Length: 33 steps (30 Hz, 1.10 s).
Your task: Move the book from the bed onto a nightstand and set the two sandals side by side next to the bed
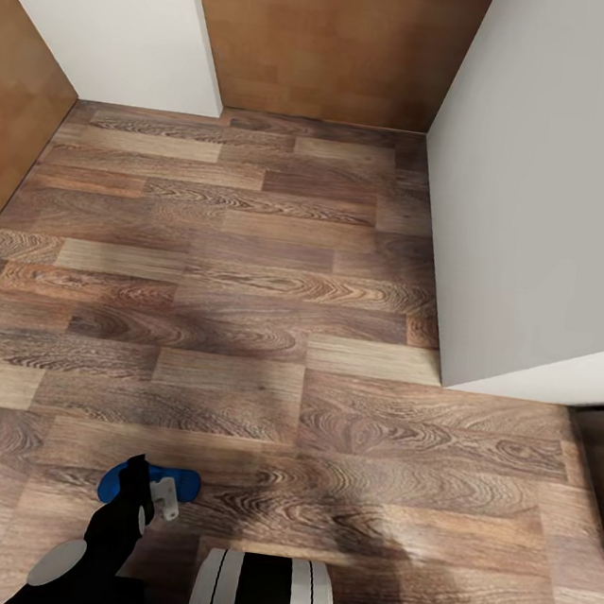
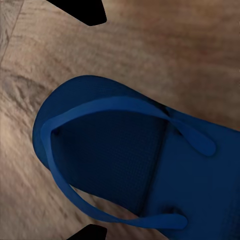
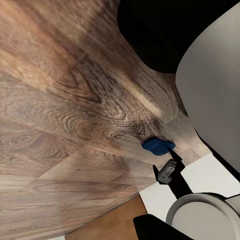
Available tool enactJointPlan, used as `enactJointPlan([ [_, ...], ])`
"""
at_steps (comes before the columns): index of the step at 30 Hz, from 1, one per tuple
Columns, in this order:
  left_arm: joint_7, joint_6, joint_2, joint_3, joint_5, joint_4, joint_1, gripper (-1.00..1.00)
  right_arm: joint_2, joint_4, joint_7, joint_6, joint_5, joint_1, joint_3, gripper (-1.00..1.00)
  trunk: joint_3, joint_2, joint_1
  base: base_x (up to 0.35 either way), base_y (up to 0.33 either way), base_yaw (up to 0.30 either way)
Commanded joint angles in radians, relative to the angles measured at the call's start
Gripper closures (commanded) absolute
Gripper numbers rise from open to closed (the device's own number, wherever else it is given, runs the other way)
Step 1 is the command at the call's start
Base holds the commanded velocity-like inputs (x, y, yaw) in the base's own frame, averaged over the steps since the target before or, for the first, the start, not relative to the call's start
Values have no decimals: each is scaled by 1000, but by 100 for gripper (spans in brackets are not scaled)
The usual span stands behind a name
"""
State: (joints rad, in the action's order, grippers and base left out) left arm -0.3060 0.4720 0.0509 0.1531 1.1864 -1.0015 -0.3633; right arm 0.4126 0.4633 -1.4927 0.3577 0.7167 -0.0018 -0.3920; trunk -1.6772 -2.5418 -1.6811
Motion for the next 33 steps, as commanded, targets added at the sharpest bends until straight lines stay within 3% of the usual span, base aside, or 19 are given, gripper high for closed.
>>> enactJointPlan([
  [1, -8, 4, 1, 3, 10, -2, 0, -100, 0, 0, -3, 10, 2, 0, -1, -100, -1, 0, 0, 0, 0, 0],
  [8, -8, 4, 1, 3, 9, -2, 0, -100, 0, 0, -3, 10, 1, 0, -1, -100, -1, 0, 0, 0, 0, 0],
  [12, -8, 4, 1, 3, 9, -2, 0, -100, 0, 0, -3, 10, 2, -1, -1, -100, -16, -1, -2, 0, 0, 0],
  [33, -8, 4, 1, 3, 10, -2, 0, -100, 0, 0, -3, 10, 2, 0, -1, -100, -16, -1, -2, 0, 0, 0],
])
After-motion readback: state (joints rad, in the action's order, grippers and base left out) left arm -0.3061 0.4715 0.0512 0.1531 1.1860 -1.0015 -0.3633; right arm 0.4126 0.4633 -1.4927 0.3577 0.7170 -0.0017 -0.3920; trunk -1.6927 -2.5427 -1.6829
